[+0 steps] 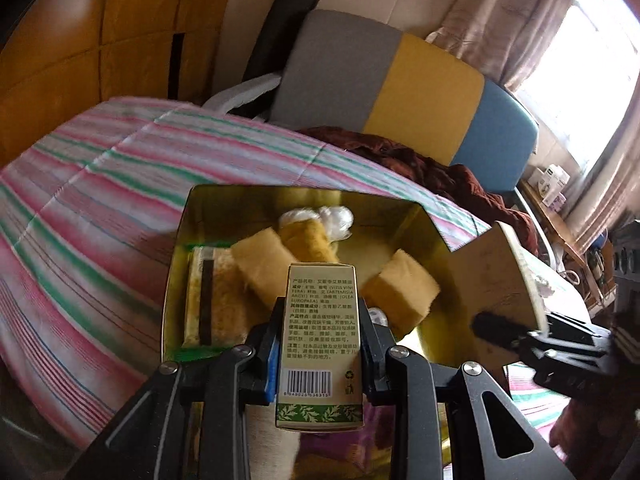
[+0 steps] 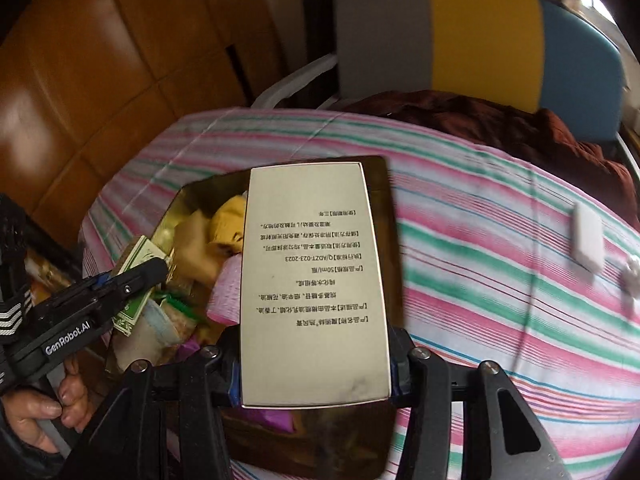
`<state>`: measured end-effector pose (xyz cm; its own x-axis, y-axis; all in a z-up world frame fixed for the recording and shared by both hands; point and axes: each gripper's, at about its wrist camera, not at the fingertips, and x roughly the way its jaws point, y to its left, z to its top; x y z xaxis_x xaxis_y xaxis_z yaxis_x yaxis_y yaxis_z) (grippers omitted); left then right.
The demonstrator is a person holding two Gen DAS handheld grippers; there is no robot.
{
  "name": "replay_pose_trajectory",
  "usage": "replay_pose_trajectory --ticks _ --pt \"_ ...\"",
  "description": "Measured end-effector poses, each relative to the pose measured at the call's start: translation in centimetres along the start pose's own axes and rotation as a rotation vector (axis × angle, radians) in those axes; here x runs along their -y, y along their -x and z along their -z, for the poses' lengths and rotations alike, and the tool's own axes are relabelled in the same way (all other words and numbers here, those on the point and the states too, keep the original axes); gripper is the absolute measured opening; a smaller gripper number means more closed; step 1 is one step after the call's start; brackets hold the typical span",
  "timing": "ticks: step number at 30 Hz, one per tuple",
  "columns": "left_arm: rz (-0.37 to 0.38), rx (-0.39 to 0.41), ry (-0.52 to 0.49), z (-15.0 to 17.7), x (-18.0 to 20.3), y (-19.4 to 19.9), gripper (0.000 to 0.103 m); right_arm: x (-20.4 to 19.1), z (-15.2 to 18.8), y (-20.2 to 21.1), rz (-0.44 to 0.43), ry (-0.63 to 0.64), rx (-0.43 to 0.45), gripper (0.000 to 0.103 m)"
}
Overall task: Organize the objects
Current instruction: 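Carry green box and cream box into the gold tray and open both grippers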
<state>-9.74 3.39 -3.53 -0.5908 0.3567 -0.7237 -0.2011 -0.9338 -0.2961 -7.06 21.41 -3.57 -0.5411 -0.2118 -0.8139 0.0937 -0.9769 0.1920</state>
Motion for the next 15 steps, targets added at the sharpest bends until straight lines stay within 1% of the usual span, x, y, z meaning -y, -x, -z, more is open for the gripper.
replay_pose_trajectory --ticks 2,6,8,12,15 --pt "-0.007 -0.020 -0.003 0.2 -0.4 -0.7 0.030 -0.9 -0.2 -1.6 0.037 0.022 -0.030 0.050" --pt "-0.022 -0.027 -0.033 0.4 -0.6 -1.6 0.030 -1.5 -0.2 -3.9 0.087 0.048 -0.084 0.050" --pt "-0.024 -0.036 -0.029 0.5 -0.8 -2.1 0.030 -1.9 -0.1 -5.0 0.117 0.065 -0.106 0.050" --pt "-0.026 -0.062 -0.032 1.1 -1.0 -3.2 0.030 -2.1 0.2 -5.6 0.118 0.062 -0.123 0.050" --pt "-0.024 -0.080 -0.027 1.5 -1.2 -3.8 0.031 -2.5 0.4 -5.6 0.094 0.060 -0.132 0.051"
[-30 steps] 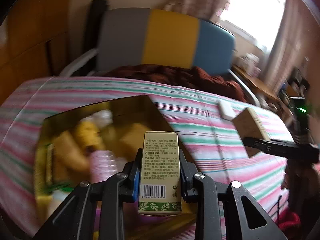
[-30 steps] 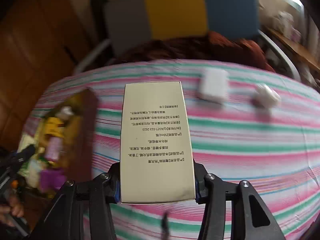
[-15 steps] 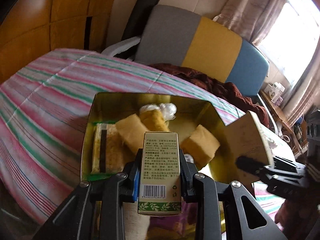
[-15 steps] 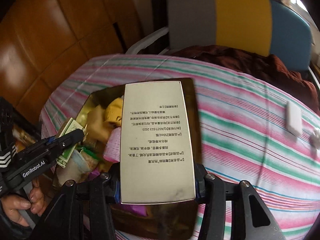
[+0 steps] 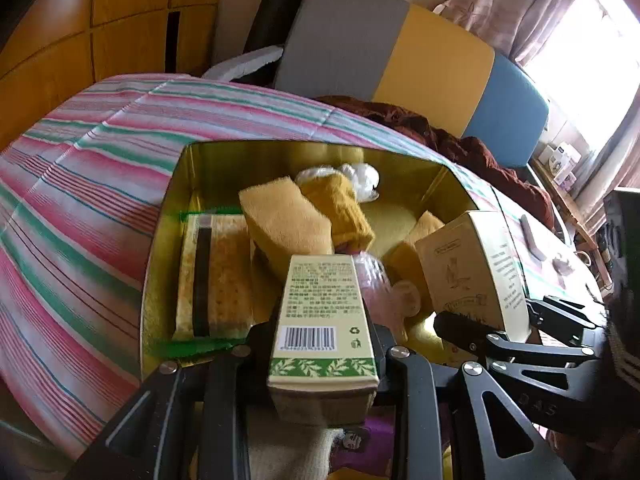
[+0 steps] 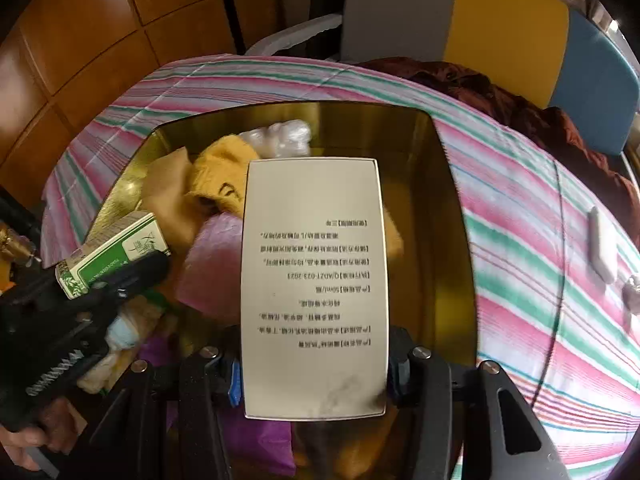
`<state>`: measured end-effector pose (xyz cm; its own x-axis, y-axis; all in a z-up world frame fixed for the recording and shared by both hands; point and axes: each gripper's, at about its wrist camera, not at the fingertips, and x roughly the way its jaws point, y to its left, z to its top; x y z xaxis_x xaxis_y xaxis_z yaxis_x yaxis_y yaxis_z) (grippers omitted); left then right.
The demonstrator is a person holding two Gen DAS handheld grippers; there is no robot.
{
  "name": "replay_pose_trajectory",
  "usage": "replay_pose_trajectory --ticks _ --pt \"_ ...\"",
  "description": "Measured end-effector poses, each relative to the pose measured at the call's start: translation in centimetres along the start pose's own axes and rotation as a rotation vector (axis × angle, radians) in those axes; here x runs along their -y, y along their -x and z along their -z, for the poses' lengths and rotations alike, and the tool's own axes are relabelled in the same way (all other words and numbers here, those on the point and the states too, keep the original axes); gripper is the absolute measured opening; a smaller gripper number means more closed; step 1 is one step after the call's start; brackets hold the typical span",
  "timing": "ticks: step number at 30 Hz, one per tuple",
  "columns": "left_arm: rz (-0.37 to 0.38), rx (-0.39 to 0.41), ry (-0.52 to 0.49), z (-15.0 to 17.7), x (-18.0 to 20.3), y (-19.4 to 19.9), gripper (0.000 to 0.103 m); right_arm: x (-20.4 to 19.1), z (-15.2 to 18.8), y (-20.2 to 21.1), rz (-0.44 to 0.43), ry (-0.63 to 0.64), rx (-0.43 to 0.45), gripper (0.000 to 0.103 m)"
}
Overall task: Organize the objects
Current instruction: 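Carry green box and cream box into the gold tray and open both grippers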
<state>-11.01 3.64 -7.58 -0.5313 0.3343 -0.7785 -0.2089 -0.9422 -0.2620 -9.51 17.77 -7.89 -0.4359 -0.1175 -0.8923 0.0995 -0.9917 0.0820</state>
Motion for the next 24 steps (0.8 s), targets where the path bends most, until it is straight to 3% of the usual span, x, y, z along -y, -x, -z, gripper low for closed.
replay_pose_trajectory --ticks 5,8,12,24 --pt "-0.002 0.003 0.009 0.2 -0.5 0.1 0.031 0.2 0.7 0.1 -0.035 -0.031 0.000 0.052" --pt "0.001 0.006 0.013 0.4 -0.6 0.5 0.040 0.4 1.1 0.7 -0.030 -0.042 0.025 0.055" --pt "-0.002 0.031 -0.004 0.4 -0.2 1.5 0.049 0.6 1.3 1.9 -0.023 -0.047 0.071 0.073" --pt "-0.017 0.116 -0.057 0.0 0.9 5.4 0.059 1.9 2.8 6.2 0.042 -0.097 0.182 0.073"
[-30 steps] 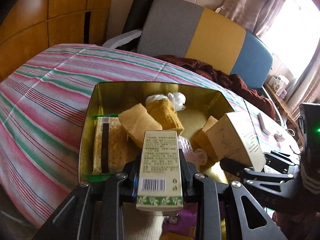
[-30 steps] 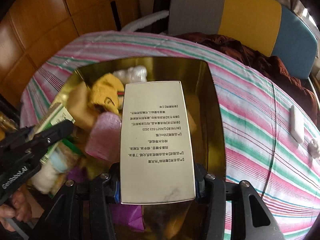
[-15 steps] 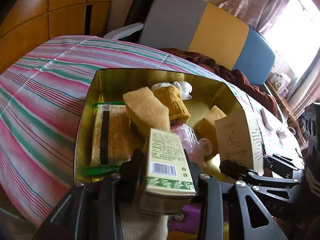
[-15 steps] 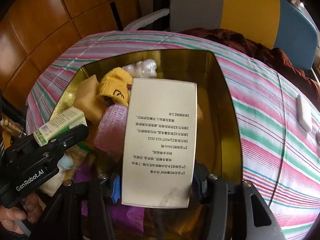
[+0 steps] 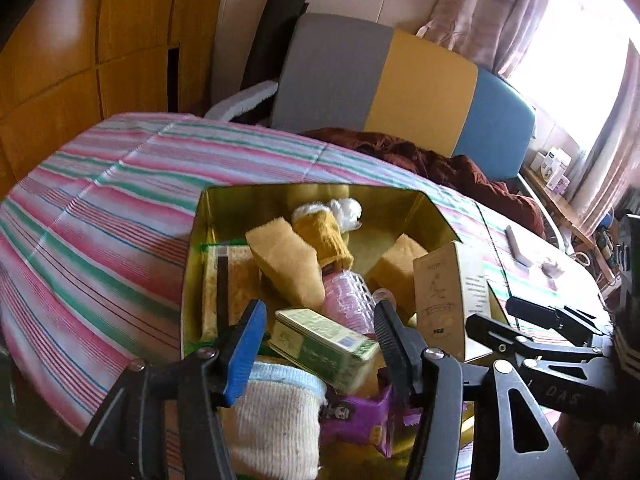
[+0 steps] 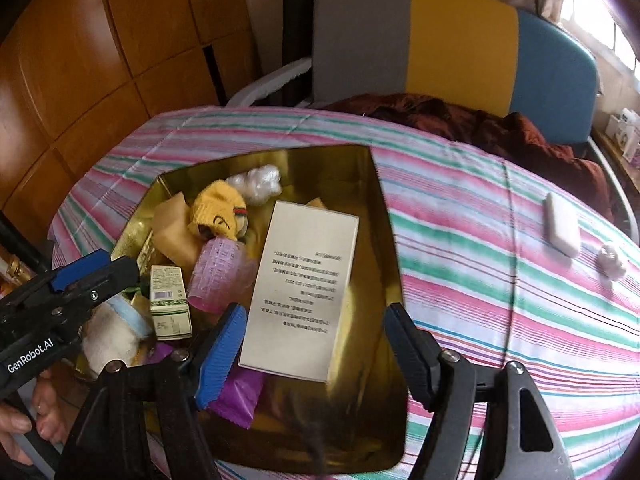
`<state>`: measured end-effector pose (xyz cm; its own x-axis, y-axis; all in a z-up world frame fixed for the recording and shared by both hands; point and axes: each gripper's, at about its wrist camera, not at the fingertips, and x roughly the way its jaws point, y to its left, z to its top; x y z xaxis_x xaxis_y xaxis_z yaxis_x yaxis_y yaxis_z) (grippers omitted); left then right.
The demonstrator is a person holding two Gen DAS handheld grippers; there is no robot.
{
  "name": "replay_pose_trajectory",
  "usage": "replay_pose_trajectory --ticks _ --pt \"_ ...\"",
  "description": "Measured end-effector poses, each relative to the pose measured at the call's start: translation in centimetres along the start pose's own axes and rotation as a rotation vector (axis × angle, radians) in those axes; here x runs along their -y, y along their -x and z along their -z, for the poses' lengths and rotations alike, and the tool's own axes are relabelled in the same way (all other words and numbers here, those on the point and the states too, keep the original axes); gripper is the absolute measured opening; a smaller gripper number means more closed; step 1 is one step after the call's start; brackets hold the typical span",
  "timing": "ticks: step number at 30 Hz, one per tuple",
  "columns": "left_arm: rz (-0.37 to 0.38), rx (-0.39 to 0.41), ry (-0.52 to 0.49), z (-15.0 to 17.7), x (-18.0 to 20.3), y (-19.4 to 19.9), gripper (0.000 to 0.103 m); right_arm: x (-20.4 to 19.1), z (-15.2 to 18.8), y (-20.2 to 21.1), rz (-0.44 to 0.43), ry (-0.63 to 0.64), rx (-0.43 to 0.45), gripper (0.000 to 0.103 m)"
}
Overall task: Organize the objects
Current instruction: 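Carry green box and cream box into the gold tray and open both grippers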
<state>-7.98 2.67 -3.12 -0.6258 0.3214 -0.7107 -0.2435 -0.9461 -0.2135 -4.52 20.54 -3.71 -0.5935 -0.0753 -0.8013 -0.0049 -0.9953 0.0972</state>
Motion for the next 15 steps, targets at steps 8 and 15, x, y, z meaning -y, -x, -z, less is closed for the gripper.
replay_pose_trajectory --ticks 8,15 --pt "-0.019 0.055 -0.070 0.1 1.7 2.6 0.063 -0.2 0.7 2.9 -0.006 -0.013 0.067 0.073" --pt "-0.038 0.115 -0.122 0.4 3.3 4.8 0.069 -0.7 1.6 4.2 -0.009 -0.015 0.089 0.073"
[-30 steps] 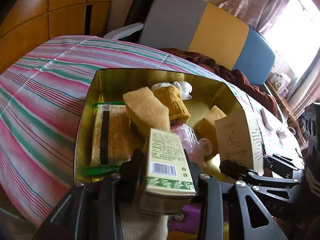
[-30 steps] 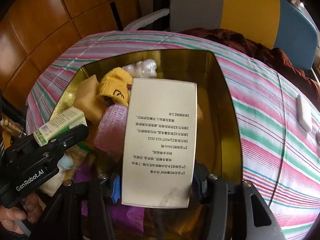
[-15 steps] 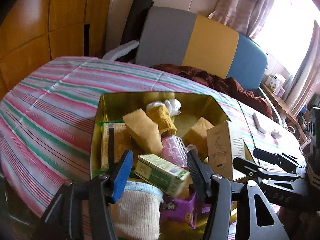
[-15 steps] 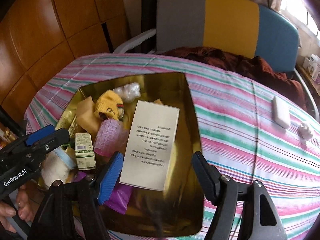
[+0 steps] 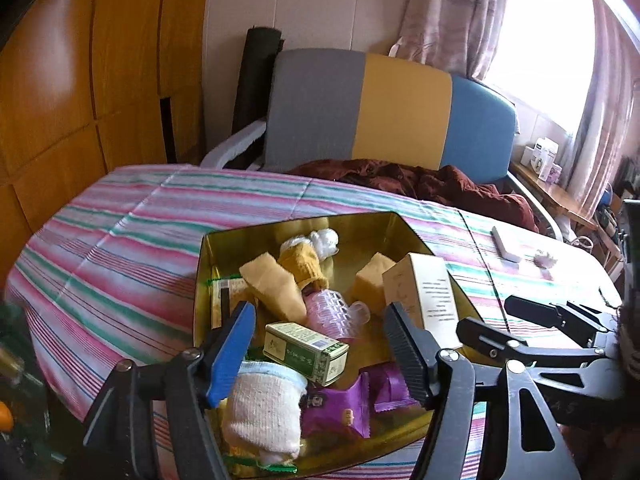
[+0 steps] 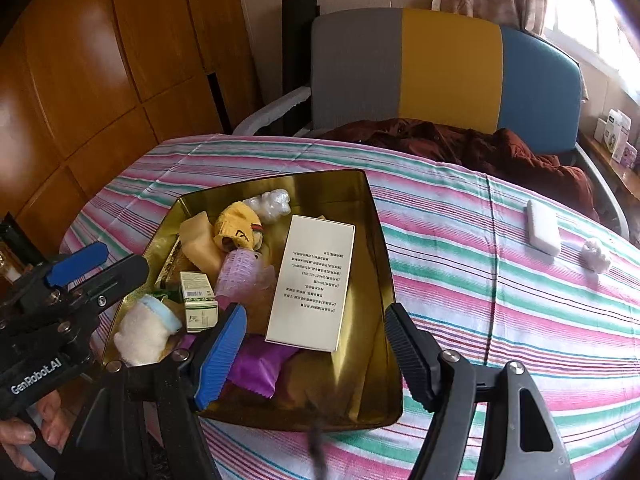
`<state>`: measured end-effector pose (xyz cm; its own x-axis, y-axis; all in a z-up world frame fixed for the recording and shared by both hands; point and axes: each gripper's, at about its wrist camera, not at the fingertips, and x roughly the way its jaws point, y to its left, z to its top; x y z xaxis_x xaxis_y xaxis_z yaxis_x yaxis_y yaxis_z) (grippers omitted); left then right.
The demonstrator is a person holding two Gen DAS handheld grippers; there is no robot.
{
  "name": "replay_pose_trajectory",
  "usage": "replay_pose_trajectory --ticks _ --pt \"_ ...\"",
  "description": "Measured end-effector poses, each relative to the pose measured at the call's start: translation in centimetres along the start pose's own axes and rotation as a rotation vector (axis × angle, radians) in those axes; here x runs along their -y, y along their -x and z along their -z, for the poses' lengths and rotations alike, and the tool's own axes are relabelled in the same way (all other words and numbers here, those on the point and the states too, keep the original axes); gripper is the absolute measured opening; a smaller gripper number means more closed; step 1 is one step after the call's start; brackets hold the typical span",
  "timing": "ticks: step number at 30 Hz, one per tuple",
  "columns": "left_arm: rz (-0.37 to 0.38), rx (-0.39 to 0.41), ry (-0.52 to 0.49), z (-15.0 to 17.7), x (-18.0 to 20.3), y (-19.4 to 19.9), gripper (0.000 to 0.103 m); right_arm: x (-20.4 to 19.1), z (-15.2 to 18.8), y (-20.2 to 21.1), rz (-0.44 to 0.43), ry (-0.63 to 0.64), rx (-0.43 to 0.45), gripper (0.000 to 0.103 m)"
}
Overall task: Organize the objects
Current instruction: 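Carry green box and cream box into the gold tray and open both grippers, then move both grippers from the gold tray back to the white block and cotton ball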
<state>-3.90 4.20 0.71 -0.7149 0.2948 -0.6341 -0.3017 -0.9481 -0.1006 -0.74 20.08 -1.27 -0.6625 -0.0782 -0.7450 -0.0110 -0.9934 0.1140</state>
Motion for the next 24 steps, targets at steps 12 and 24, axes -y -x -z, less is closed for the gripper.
replay_pose_trajectory --ticks 12,24 --pt "-0.003 0.043 -0.055 -0.1 1.6 1.8 0.074 1.3 0.3 1.8 0.020 -0.024 0.027 0.073" --pt "0.027 0.033 -0.109 0.4 3.5 1.9 0.074 4.6 1.2 2.2 0.052 -0.086 0.014 0.073"
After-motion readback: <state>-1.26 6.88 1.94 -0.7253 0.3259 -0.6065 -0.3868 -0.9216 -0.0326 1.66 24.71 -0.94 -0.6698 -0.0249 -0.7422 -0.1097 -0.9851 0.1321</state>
